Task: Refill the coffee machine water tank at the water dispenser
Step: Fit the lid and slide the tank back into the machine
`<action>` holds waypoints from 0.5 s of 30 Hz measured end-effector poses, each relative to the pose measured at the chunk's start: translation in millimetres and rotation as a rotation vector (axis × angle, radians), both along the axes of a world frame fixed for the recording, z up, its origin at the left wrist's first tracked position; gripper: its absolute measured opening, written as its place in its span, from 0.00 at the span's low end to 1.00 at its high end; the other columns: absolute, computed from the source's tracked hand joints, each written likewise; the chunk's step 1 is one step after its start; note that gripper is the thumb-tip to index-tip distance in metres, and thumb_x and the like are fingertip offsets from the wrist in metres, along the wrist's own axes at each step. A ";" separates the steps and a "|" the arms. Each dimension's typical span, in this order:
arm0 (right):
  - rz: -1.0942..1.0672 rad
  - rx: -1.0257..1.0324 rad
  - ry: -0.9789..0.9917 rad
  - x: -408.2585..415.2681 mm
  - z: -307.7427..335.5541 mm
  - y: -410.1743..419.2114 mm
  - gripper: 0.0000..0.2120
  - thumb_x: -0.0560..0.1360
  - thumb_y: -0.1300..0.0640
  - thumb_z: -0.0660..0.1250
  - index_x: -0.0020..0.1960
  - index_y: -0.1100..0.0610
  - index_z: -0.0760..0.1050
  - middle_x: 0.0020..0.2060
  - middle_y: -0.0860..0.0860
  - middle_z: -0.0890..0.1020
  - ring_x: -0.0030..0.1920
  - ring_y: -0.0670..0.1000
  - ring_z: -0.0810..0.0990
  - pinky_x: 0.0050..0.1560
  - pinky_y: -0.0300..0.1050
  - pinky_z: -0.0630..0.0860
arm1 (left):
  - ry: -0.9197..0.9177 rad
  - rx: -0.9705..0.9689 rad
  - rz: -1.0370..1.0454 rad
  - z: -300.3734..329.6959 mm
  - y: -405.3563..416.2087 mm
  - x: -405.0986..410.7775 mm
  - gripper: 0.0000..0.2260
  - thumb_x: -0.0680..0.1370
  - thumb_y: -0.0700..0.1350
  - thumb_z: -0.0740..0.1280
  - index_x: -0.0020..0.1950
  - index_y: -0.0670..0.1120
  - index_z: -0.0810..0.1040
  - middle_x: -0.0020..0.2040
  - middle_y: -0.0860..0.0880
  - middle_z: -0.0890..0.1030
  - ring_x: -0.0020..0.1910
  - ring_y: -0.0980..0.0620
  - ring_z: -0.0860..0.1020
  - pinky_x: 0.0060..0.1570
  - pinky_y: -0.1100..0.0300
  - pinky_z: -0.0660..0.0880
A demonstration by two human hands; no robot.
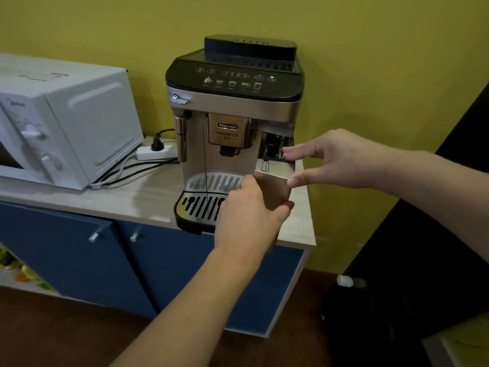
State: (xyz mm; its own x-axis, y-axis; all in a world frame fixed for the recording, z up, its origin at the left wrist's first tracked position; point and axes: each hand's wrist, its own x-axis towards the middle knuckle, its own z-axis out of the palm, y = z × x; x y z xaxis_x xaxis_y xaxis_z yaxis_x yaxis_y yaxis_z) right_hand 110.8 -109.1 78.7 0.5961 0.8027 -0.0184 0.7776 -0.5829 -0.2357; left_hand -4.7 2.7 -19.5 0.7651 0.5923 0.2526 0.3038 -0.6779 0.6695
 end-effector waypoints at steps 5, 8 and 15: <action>0.003 0.002 -0.097 8.6 -8.3 7.6 0.29 0.75 0.40 0.67 0.72 0.53 0.71 0.75 0.45 0.67 0.74 0.50 0.68 0.72 0.48 0.65 | -0.002 -0.123 0.046 7.6 1.0 25.4 0.26 0.72 0.56 0.74 0.64 0.47 0.71 0.55 0.49 0.80 0.52 0.49 0.80 0.47 0.53 0.80; -0.114 0.105 -0.072 11.1 -14.4 7.7 0.34 0.72 0.38 0.69 0.73 0.54 0.70 0.74 0.48 0.70 0.72 0.52 0.70 0.69 0.50 0.68 | 0.020 -0.091 0.071 6.6 -0.4 33.7 0.26 0.73 0.56 0.73 0.64 0.46 0.70 0.55 0.48 0.80 0.53 0.47 0.80 0.48 0.51 0.80; -0.328 0.341 0.077 25.4 -31.3 14.8 0.38 0.70 0.38 0.72 0.71 0.60 0.68 0.65 0.55 0.77 0.61 0.55 0.77 0.56 0.49 0.76 | 0.063 -0.023 0.106 6.8 2.2 58.5 0.27 0.75 0.58 0.71 0.65 0.42 0.69 0.57 0.44 0.80 0.54 0.44 0.80 0.49 0.52 0.79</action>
State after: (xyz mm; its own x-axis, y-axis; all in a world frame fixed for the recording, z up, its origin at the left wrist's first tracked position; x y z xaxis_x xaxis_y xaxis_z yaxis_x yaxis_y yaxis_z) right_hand 136.2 -94.3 47.4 0.8263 0.5403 0.1594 0.5383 -0.6740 -0.5059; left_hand 53.7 4.9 -12.7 0.7118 0.6757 0.1918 0.4147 -0.6247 0.6616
